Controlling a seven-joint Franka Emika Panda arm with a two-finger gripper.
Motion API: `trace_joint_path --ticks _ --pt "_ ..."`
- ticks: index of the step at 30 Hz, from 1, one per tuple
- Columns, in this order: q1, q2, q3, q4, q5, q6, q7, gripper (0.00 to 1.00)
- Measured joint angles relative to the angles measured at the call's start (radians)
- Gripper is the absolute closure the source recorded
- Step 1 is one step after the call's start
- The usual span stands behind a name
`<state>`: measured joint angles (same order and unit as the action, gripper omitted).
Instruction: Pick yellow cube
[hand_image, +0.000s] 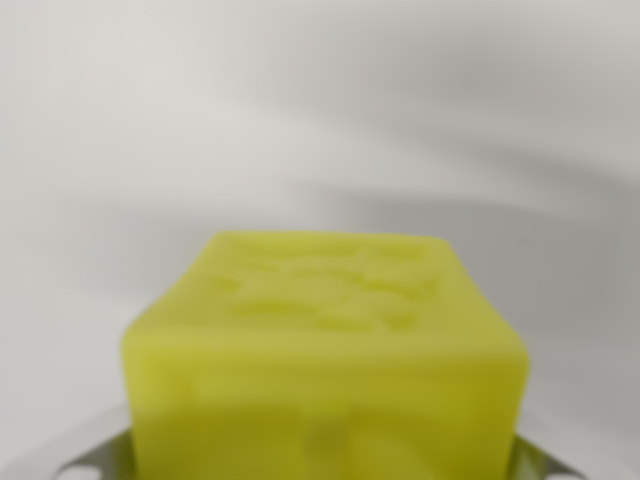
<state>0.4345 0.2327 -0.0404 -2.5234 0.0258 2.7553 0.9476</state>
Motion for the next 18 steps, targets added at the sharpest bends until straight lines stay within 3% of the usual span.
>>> trace_joint_path --ticks 18 --pt "-0.003 -0.124 0.0 -0.006 -0.016 -0.119 0.011 1.0"
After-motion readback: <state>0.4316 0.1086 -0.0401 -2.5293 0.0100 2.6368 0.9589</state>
